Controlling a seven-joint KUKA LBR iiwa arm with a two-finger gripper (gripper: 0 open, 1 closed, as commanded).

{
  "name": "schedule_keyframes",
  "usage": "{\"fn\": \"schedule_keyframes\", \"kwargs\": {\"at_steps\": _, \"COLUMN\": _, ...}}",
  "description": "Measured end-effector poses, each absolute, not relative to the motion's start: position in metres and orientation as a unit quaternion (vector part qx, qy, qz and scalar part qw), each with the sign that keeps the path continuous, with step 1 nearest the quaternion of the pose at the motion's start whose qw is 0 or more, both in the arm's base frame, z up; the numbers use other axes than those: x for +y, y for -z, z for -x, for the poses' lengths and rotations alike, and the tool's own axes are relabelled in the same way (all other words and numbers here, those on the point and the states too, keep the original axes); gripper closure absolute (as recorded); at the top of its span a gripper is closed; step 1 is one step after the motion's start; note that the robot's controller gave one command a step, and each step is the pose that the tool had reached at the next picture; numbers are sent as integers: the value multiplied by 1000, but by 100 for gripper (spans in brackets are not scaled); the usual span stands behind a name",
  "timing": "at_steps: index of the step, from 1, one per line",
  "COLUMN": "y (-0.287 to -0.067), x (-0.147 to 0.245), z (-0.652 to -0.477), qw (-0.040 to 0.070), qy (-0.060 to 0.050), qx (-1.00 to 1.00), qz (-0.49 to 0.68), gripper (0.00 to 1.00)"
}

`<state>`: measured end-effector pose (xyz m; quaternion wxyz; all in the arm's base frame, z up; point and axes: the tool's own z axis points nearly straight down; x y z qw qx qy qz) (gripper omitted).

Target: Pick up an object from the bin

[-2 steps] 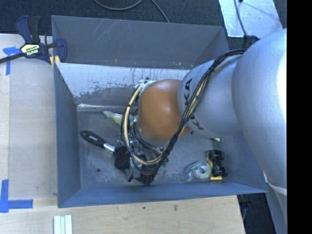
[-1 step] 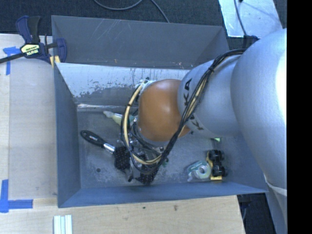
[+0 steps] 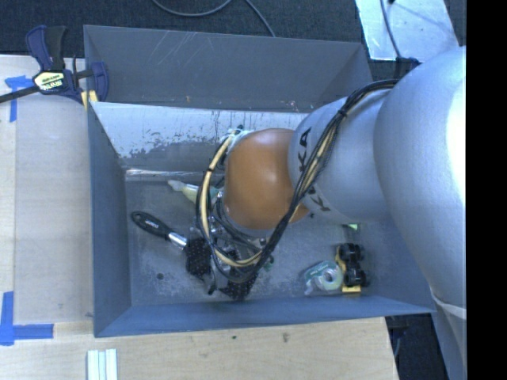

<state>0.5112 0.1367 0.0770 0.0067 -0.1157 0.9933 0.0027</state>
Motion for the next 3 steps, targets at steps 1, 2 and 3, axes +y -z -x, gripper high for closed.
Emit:
{"fn": "schedule_keyframes", "kwargs": {"at_steps": 1, "y": -77, "x": 137, "z": -511, "qw": 7, "qy": -3, "qx": 993, "qz": 116, "gripper": 100}}
{"fn": "schedule_keyframes", "kwargs": {"at_steps": 2, "y": -77, "x": 137, "z": -511, "qw": 7, "qy": -3, "qx": 993, "qz": 115, "gripper": 100}}
{"fn": "schedule_keyframes", "kwargs": {"at_steps": 3, "y": -77, "x": 137, "z": -511, "qw": 7, "qy": -3, "qx": 993, "qz": 115, "gripper": 100}}
